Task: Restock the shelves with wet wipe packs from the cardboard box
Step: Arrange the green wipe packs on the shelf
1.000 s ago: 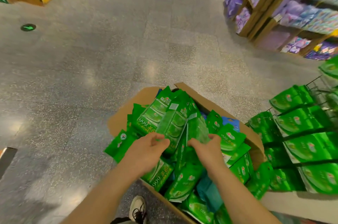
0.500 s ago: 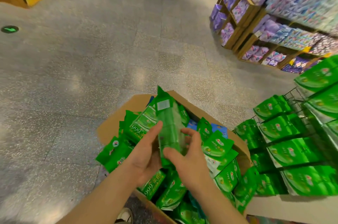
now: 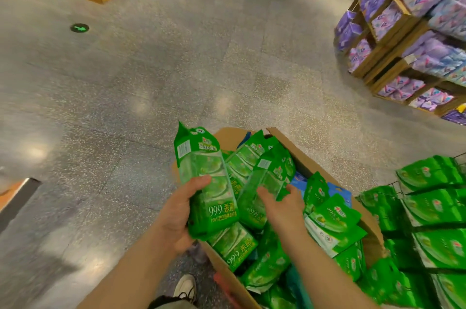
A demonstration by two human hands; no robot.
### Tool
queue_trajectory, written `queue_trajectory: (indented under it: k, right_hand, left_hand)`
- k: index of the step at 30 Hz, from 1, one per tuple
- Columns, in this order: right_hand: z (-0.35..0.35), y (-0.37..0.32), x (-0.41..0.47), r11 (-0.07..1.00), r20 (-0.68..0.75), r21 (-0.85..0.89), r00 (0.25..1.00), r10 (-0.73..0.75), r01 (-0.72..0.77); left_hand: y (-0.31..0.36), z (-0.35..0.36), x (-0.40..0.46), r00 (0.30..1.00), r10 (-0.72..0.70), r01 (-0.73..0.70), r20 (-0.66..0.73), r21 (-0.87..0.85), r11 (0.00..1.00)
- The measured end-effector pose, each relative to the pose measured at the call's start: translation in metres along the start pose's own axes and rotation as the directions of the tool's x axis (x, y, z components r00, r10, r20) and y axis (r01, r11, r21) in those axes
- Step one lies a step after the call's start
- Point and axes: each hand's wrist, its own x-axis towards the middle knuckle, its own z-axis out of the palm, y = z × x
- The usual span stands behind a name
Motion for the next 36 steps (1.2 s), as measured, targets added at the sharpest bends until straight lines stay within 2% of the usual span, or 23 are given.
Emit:
queue_trajectory:
  k: [2, 6, 10, 12, 16, 20, 25, 27, 31, 34, 36]
  right_hand:
    - [0.011, 0.009, 0.018, 0.995, 0.063, -0.018, 0.993, 0.102, -0.101]
    - [0.028, 0.022, 0.049, 0.981, 0.085, -0.067, 0.979, 0.187, -0.182]
    - [0.037, 0.037, 0.078, 0.96, 0.079, 0.054, 0.96, 0.269, -0.273]
    - [0.041, 0.042, 0.086, 0.96, 0.052, 0.099, 0.965, 0.259, -0.263]
    - [0.027, 0.007, 0.033, 0.958, -0.002, 0.182, 0.974, 0.225, -0.221]
    - [0.012, -0.013, 0.003, 0.911, 0.102, 0.37, 0.982, 0.158, -0.185]
    - [-0.025, -0.057, -0.031, 0.904, 0.203, 0.423, 0.979, -0.035, -0.055]
    - [-0.035, -0.077, -0.051, 0.93, 0.211, 0.359, 0.963, -0.166, 0.081]
    - [-0.024, -0.097, -0.073, 0.945, 0.166, 0.076, 0.93, -0.327, 0.318]
    - [-0.004, -0.095, -0.08, 0.911, 0.13, -0.137, 0.919, -0.373, 0.39]
    - [0.004, -0.094, -0.087, 0.879, 0.163, -0.235, 0.908, -0.385, 0.415]
  left_hand:
    - [0.003, -0.006, -0.004, 1.0, -0.004, 0.004, -0.011, 0.001, 1.0]
    - [0.003, -0.018, -0.009, 0.999, -0.033, 0.033, -0.021, -0.004, 0.999]
    - [0.0, -0.03, -0.01, 0.998, -0.041, 0.041, -0.037, -0.011, 0.999]
    - [-0.002, -0.035, -0.01, 0.999, -0.035, 0.034, -0.032, -0.018, 0.999]
    - [-0.001, -0.037, -0.009, 1.0, 0.019, -0.018, -0.021, 0.008, 1.0]
    - [0.003, -0.036, -0.007, 0.998, 0.045, -0.042, -0.041, 0.079, 0.996]
    - [0.011, -0.033, 0.001, 0.99, 0.12, -0.101, -0.076, 0.216, 0.971]
    - [0.01, -0.026, 0.002, 0.989, 0.135, -0.116, -0.066, 0.244, 0.963]
    - [0.001, -0.002, -0.004, 0.989, 0.142, -0.149, 0.045, 0.2, 0.968]
    - [-0.004, 0.011, -0.008, 0.986, 0.105, -0.116, 0.126, 0.087, 0.989]
    - [-0.008, 0.012, -0.008, 0.984, 0.102, -0.107, 0.146, 0.032, 0.994]
